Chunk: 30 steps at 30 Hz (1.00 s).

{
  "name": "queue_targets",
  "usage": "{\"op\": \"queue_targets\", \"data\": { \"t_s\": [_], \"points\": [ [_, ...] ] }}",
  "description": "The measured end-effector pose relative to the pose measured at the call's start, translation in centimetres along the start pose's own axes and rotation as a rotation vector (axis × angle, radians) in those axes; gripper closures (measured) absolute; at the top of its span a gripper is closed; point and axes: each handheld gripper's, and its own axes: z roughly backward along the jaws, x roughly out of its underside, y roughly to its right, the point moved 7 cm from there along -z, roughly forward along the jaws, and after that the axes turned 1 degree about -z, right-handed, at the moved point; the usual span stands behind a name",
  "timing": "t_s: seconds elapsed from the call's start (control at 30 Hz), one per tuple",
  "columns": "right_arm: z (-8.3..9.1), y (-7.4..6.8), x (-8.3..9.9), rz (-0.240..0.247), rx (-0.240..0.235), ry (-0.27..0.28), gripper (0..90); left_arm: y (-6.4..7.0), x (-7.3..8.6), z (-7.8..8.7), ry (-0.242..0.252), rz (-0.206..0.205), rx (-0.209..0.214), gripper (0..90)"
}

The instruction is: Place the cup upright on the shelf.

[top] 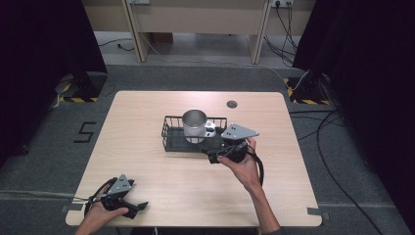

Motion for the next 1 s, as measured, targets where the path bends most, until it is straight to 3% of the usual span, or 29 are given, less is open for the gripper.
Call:
{"op": "queue_targets", "data": {
  "t_s": [0.33,1.0],
  "points": [
    [1.5,-1.1,2.9,-0.027,0.003,-0.018,16.0,0.0,0.0,0.0,0.0,0.001,0.001,0.0],
    [3.6,-1.0,7.1,-0.09,0.028,-0.02,16.1,0.0,0.0,0.0,0.0,0.001,0.001,0.0]
  ]
}}
